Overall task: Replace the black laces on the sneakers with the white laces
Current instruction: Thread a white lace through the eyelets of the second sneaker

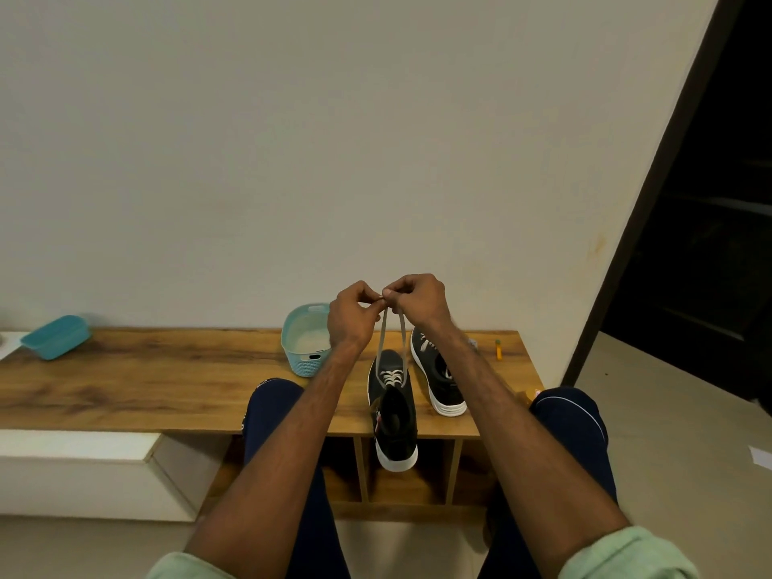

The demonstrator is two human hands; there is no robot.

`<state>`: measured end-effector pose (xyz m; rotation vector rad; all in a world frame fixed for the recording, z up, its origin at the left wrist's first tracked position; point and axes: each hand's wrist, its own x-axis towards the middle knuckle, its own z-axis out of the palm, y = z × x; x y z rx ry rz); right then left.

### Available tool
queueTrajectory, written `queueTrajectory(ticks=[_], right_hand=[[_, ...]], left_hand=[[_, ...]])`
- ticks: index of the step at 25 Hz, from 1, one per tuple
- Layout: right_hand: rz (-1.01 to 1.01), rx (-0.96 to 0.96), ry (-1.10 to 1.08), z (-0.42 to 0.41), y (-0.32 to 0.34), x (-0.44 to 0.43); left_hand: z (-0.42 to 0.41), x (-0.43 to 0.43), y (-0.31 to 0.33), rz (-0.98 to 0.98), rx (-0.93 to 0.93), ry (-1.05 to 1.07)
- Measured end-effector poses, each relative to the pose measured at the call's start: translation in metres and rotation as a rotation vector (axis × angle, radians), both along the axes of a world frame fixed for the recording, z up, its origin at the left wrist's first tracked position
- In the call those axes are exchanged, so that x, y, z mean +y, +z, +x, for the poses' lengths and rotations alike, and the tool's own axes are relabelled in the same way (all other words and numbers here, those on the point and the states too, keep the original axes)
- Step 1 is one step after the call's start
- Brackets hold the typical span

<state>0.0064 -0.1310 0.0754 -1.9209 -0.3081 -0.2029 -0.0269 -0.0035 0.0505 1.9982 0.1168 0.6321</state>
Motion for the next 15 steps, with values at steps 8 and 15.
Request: queueTrajectory(ticks=[8,15], right_hand=[[-0.117,0.041,0.060,-0.005,0.008,0.002],[-0.114,0.047,0.011,-0.006,0.008,0.005]], left_hand=[[-0.015,0.003,-0.002,0.008,0.025,0.003],[-0.019,0.007,-0.004,0.152,0.031,-0.010]])
